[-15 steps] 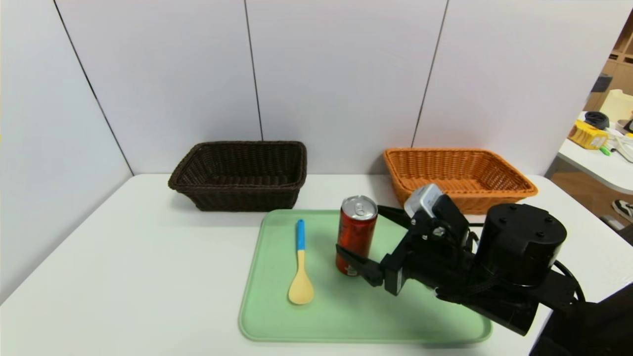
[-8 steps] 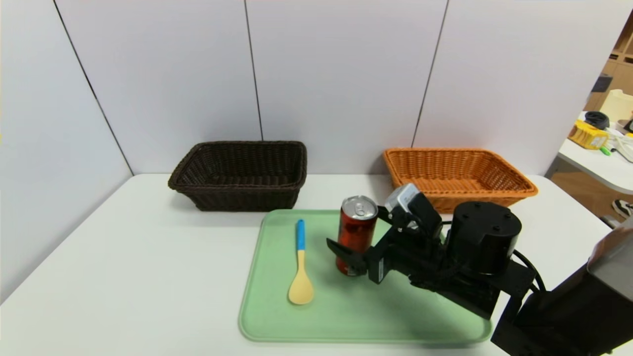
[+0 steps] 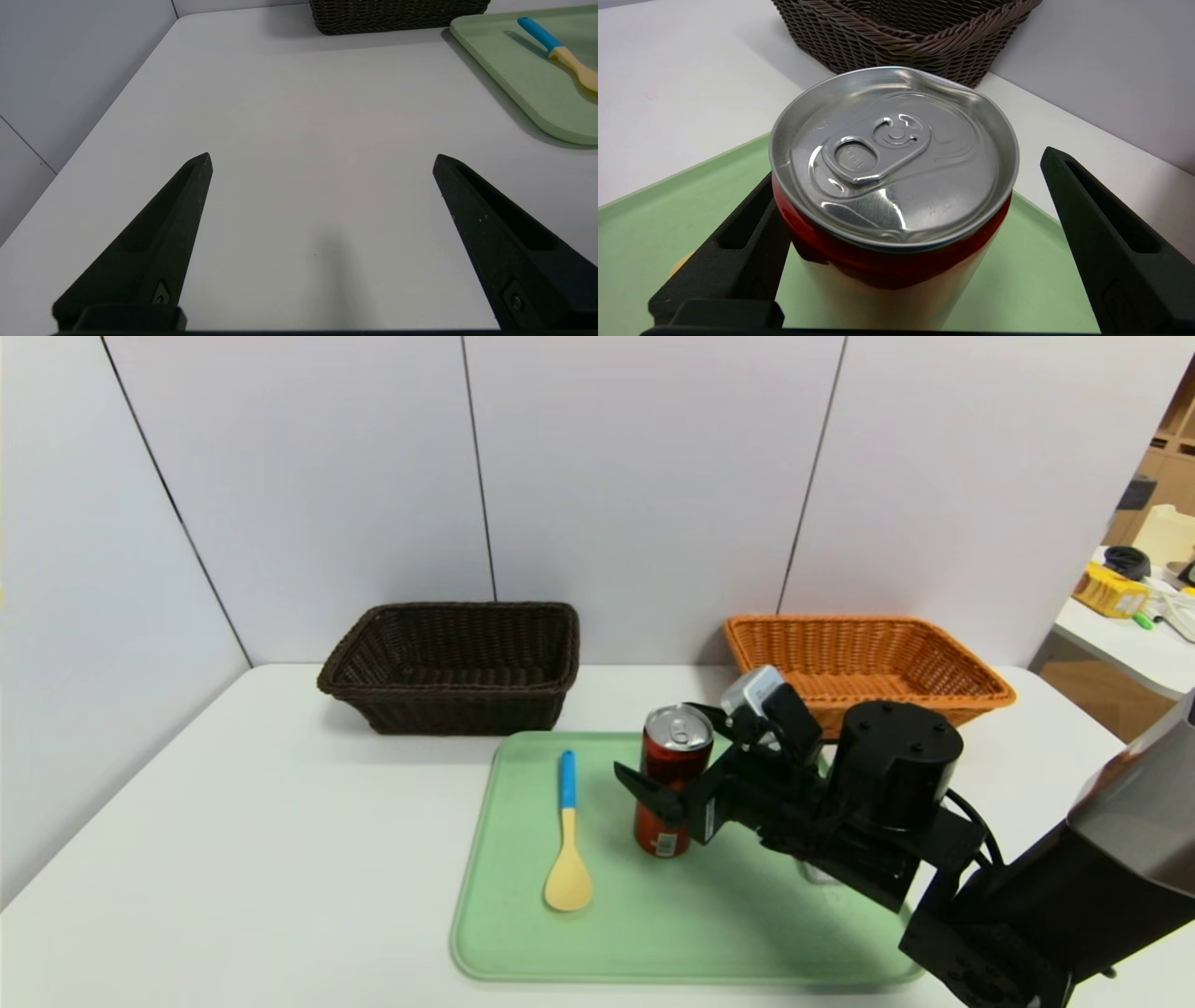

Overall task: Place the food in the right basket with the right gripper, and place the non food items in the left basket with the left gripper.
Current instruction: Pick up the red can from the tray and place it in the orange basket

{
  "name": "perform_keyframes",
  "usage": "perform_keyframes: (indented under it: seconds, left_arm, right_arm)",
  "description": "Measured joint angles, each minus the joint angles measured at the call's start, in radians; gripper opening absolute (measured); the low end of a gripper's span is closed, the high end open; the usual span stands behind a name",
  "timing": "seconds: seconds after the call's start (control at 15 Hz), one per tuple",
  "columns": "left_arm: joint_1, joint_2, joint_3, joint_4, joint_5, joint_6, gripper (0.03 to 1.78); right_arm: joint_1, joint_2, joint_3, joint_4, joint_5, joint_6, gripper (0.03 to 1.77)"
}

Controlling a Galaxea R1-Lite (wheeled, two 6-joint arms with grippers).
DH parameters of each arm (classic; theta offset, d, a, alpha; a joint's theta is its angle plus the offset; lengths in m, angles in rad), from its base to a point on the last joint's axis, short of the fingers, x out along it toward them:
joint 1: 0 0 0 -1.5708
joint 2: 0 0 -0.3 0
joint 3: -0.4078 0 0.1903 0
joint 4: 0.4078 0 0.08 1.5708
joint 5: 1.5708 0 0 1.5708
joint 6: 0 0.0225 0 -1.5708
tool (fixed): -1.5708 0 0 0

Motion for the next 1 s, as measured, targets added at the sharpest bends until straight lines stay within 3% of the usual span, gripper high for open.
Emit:
perform_keyframes:
  seconds: [0.33,0.6,1.0]
  left_arm:
    - [0.0,0.0,0.0,0.0,0.0,0.0,1.69]
    - [0.0,0.0,0.0,0.0,0.0,0.0,1.69]
    - [0.0,0.0,0.0,0.0,0.0,0.0,1.69]
  right_arm:
    - [-0.001,0.0,-0.004,-0.007,0.0,0.001,1.67]
    - [-0.004,0.0,-0.003,-0.02,0.003,-0.007,1.03]
    - [-0.005,-0.013,0.002,-0.011,0.003,-0.008,0.98]
